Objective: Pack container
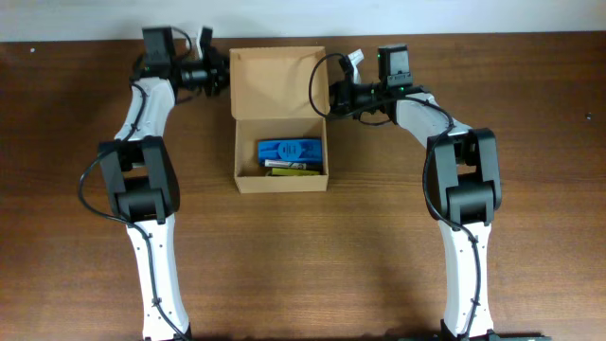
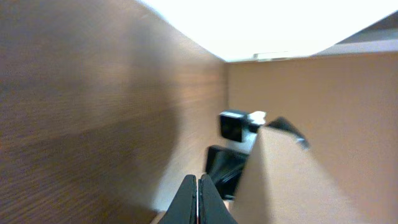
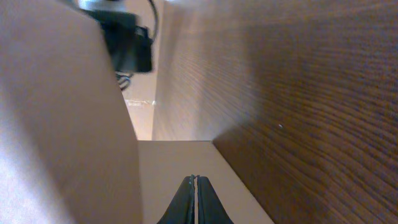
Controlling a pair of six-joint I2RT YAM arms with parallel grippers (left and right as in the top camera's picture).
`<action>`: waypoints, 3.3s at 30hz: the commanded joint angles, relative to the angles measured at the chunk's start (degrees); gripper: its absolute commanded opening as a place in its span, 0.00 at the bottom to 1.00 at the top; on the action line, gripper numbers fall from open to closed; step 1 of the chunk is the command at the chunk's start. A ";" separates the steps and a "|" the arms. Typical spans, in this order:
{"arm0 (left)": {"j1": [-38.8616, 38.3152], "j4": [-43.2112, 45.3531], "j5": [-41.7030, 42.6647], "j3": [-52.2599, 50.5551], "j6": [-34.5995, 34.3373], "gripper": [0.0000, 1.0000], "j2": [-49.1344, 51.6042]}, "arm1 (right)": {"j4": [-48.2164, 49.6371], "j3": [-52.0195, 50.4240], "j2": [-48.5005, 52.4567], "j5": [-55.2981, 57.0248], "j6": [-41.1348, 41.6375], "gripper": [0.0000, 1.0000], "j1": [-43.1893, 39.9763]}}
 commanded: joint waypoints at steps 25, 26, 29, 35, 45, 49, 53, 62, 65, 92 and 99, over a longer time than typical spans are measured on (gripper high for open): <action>-0.79 -52.57 -9.77 39.06 20.22 0.02 -0.15 | -11.56 14.84 -11.91 -5.60 2.67 0.04 2.82; -0.83 -55.36 -10.73 40.83 21.57 0.02 -0.15 | -13.51 14.84 -12.02 -5.42 1.51 0.04 3.13; -1.11 -65.16 -14.34 46.47 26.21 0.01 -0.15 | -22.82 14.84 -13.03 -2.27 -5.07 0.04 5.05; -2.27 -72.28 -17.53 48.04 31.19 0.01 -1.77 | -40.02 14.84 -15.52 9.84 -17.94 0.04 9.35; -5.18 -72.28 -23.76 48.04 31.26 0.02 -3.98 | -50.14 14.91 -20.50 19.98 -25.16 0.04 11.26; -7.74 -72.28 -32.44 48.02 31.26 0.00 -6.49 | -54.84 15.28 -25.86 31.30 -26.67 0.04 10.75; -11.45 -72.28 -43.41 47.98 31.26 0.02 -10.03 | -61.90 15.32 -29.86 39.93 -29.79 0.04 10.88; -20.68 -72.28 -66.99 32.48 31.30 0.01 -22.88 | -73.18 14.86 -31.36 47.15 -35.87 0.04 12.04; -21.29 -72.28 -67.21 23.17 31.32 0.02 -26.58 | -73.55 14.80 -31.36 49.57 -35.87 0.04 13.68; -21.03 -53.64 -66.34 -33.97 33.62 0.02 -32.30 | -68.50 11.80 -10.58 51.67 -36.06 0.04 19.12; -20.74 -53.59 -70.86 -31.87 33.64 0.02 -33.83 | -66.45 13.90 -11.85 51.95 -37.55 0.04 17.86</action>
